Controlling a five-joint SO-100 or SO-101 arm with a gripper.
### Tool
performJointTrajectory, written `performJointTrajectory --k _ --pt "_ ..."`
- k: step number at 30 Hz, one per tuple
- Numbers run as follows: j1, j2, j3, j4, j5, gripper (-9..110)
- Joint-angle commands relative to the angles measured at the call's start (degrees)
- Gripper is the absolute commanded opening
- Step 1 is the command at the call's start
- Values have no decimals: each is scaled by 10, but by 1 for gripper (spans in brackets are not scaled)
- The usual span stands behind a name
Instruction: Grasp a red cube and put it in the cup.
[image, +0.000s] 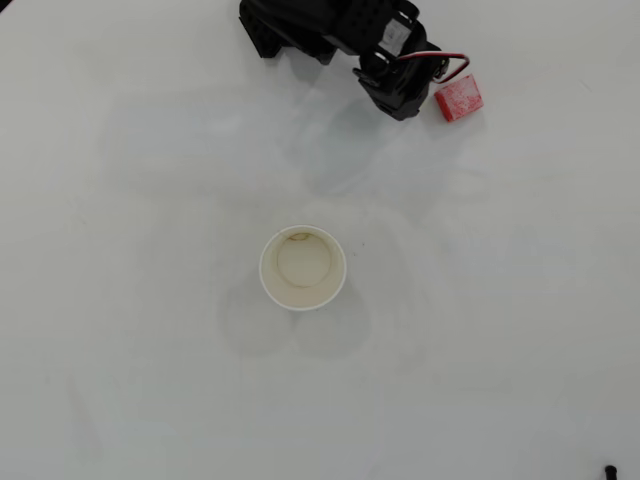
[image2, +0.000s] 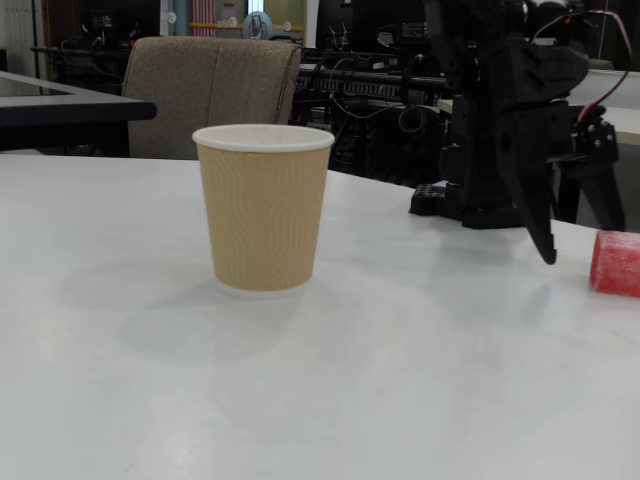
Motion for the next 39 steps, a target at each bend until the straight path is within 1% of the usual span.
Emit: performJointTrajectory --k 1,5,17,20,27,39 --pt "1 -31 -55 -26 5 24" --pt "11 -60 -56 -57 2 24" --pt "-12 -66 -66 -54 5 27" --pt "-7 -67 -66 -53 4 32" --pt "-14 -69 -68 -55 4 33" --pt "12 -177 -168 -56 5 33"
